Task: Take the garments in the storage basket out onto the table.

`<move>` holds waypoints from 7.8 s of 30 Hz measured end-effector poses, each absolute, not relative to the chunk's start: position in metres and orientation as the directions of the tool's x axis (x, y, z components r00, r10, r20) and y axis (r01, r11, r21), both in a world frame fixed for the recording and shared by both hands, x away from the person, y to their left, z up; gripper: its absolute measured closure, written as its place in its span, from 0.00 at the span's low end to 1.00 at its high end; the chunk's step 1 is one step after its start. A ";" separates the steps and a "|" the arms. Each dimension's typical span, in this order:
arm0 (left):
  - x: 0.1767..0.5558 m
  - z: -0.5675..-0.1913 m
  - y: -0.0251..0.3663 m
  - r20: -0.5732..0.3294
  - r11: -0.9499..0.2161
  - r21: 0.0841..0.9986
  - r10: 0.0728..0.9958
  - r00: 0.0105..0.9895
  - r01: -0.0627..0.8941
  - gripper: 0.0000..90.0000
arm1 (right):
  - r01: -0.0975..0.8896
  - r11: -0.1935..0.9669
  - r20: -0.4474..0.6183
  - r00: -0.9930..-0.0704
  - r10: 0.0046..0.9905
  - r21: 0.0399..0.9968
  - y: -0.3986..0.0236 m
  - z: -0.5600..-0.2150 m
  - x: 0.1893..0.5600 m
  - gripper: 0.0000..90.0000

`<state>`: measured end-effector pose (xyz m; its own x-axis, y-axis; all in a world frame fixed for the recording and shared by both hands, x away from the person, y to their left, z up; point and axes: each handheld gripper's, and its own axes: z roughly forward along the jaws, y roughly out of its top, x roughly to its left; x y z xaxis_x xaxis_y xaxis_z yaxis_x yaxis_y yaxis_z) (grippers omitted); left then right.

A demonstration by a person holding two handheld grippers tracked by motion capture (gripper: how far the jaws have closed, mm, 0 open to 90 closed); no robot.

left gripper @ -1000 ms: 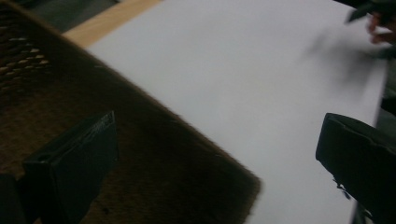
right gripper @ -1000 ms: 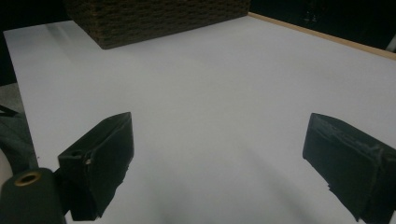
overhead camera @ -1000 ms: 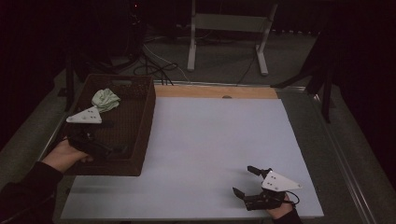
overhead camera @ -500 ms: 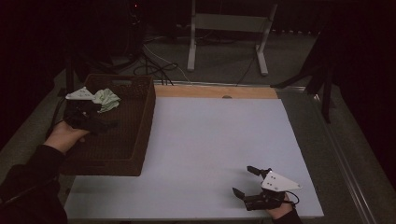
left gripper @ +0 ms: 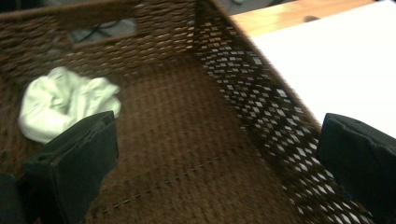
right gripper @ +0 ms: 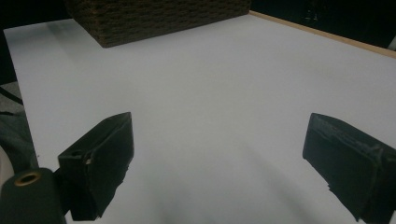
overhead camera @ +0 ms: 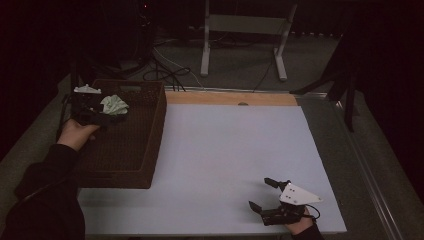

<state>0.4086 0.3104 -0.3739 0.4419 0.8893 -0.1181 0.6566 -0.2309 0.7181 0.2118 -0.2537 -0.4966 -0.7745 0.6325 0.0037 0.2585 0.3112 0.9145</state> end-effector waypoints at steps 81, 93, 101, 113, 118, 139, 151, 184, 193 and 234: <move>0.529 -0.482 0.319 0.351 -0.389 0.405 0.902 0.253 0.827 0.98 | 0.288 0.339 0.003 -0.766 0.643 0.895 -0.251 -0.501 0.212 0.10; 0.510 -0.450 0.316 0.245 -0.371 0.500 0.927 0.283 0.783 0.99 | 0.279 0.325 0.009 -0.772 0.636 0.904 -0.252 -0.499 0.211 0.10; 0.496 -0.428 0.312 0.216 -0.394 0.507 0.919 0.330 0.766 0.99 | 0.278 0.314 0.022 -0.778 0.627 0.908 -0.253 -0.498 0.211 0.10; 0.473 -0.396 0.309 0.142 -0.428 0.539 0.895 0.423 0.726 0.99 | 0.271 0.294 0.030 -0.780 0.625 0.917 -0.254 -0.496 0.210 0.10; 0.461 -0.392 0.307 0.117 -0.433 0.551 0.886 0.448 0.713 0.99 | 0.268 0.284 0.035 -0.780 0.625 0.921 -0.255 -0.495 0.210 0.10; 0.399 -0.365 0.332 -0.088 -0.299 0.695 0.867 0.491 0.653 0.99 | 0.264 0.285 0.028 -0.777 0.629 0.921 -0.254 -0.494 0.209 0.12; 0.374 -0.341 0.333 -0.122 -0.296 0.737 0.826 0.550 0.608 0.99 | 0.251 0.304 -0.002 -0.767 0.641 0.919 -0.255 -0.496 0.212 0.12; 0.353 -0.253 0.291 -0.137 -0.303 0.846 0.672 0.728 0.439 0.99 | 0.223 0.310 -0.035 -0.759 0.650 0.924 -0.255 -0.499 0.215 0.12; 0.357 -0.237 0.264 -0.132 -0.323 0.857 0.616 0.776 0.402 0.99 | 0.220 0.309 -0.037 -0.759 0.650 0.925 -0.255 -0.498 0.214 0.12; 0.396 -0.275 0.128 -0.190 -0.371 0.870 0.356 0.915 0.325 0.99 | 0.215 0.274 -0.022 -0.749 0.662 0.937 -0.258 -0.496 0.213 0.12</move>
<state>0.3961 0.1278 -0.2748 0.9148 0.3563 -0.1901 0.3253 -0.3711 0.8698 0.2133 -0.2578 -0.4962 -0.7488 0.6625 -0.0217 0.2151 0.2739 0.9374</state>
